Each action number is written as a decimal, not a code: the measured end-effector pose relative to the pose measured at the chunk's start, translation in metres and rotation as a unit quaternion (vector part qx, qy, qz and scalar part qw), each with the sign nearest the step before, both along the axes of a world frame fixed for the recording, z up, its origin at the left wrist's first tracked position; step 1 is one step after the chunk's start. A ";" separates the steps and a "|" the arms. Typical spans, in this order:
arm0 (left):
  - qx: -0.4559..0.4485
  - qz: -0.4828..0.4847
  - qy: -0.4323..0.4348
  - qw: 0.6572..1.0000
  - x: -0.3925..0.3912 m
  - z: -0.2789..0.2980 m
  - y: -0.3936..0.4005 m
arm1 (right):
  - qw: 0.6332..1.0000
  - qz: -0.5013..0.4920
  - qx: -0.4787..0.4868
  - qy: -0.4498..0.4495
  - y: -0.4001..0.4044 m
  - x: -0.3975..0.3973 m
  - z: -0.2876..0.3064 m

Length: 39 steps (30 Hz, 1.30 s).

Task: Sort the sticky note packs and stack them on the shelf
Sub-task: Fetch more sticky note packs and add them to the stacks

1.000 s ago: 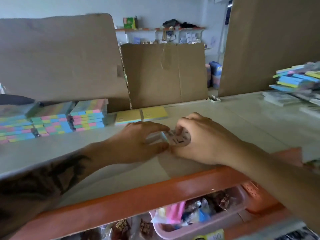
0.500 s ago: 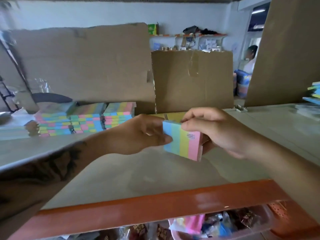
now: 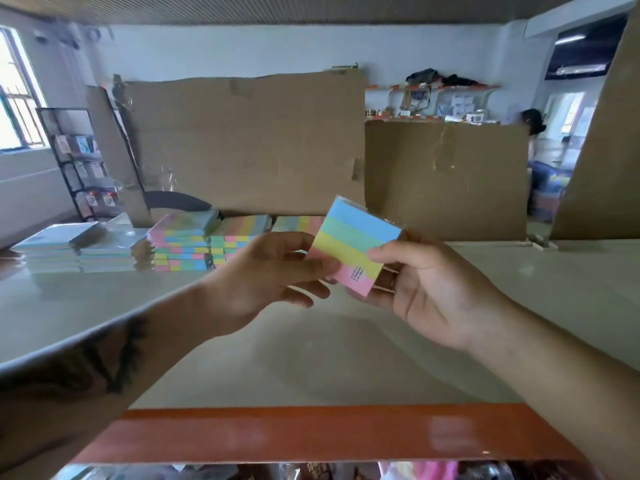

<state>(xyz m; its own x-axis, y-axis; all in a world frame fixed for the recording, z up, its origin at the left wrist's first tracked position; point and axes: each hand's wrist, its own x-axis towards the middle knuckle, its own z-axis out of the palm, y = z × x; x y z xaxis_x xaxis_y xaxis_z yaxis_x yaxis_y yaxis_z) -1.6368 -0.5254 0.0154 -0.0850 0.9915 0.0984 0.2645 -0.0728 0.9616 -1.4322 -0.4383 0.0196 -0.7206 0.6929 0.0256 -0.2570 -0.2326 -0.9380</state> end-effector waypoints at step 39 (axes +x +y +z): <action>-0.161 0.066 0.553 0.815 -0.103 -0.044 -0.104 | 0.713 0.006 0.593 -0.374 0.060 -0.199 0.006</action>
<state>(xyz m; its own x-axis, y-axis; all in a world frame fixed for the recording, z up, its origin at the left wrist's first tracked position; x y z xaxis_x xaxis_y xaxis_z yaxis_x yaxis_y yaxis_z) -1.7397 -0.6297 -0.0282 -0.2293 0.9704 -0.0753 0.9672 0.2359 0.0938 -1.6314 -0.3784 0.0255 -0.8461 0.4964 0.1940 0.4128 0.8406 -0.3507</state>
